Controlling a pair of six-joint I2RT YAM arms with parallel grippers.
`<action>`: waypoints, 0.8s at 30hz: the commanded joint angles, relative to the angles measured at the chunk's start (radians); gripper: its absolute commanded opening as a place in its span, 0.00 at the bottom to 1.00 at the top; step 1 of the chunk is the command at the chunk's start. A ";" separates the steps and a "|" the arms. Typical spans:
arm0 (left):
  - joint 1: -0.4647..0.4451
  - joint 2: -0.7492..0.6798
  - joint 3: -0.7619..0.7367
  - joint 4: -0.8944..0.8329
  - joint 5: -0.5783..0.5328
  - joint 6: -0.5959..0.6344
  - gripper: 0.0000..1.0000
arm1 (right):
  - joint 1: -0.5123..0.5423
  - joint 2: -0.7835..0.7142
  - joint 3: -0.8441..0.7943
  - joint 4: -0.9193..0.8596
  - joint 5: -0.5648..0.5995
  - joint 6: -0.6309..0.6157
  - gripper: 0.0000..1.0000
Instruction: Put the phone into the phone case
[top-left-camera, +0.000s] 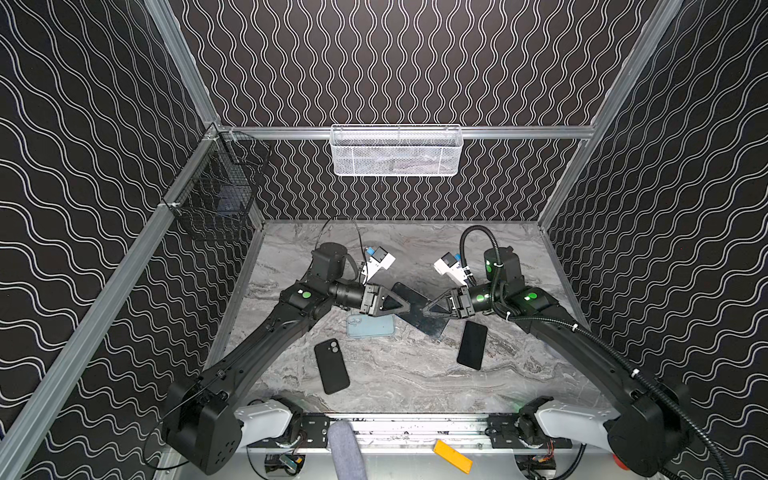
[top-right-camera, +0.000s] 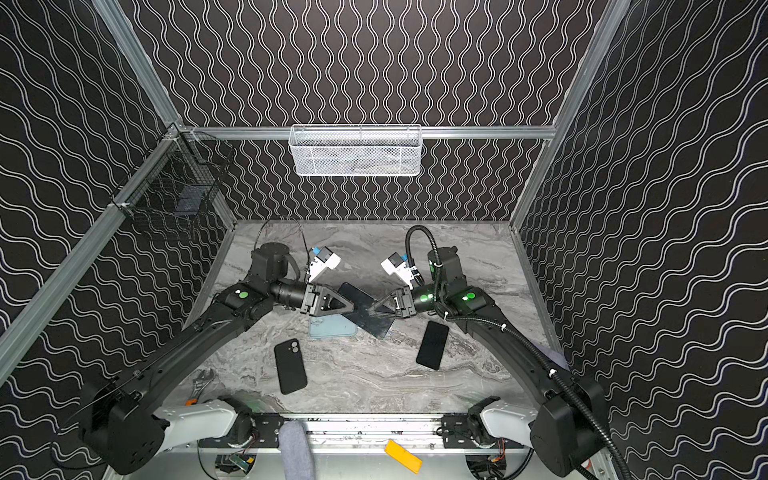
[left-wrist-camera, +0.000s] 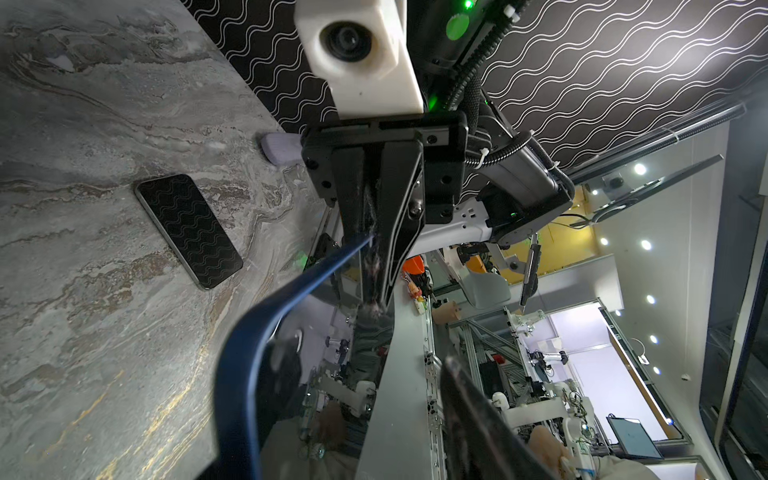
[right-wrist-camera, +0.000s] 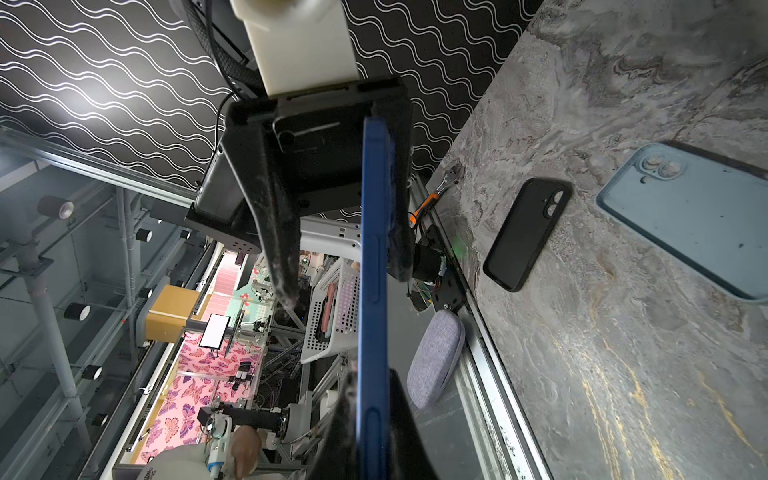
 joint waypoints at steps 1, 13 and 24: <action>0.000 -0.005 -0.001 0.005 0.011 0.038 0.52 | 0.002 0.006 0.014 -0.035 0.002 -0.042 0.00; 0.000 0.018 0.001 0.019 0.000 0.030 0.05 | 0.001 0.008 0.050 -0.092 0.031 -0.078 0.00; 0.036 -0.056 -0.110 0.286 -0.119 -0.242 0.00 | -0.080 -0.091 0.035 0.026 0.191 0.079 0.71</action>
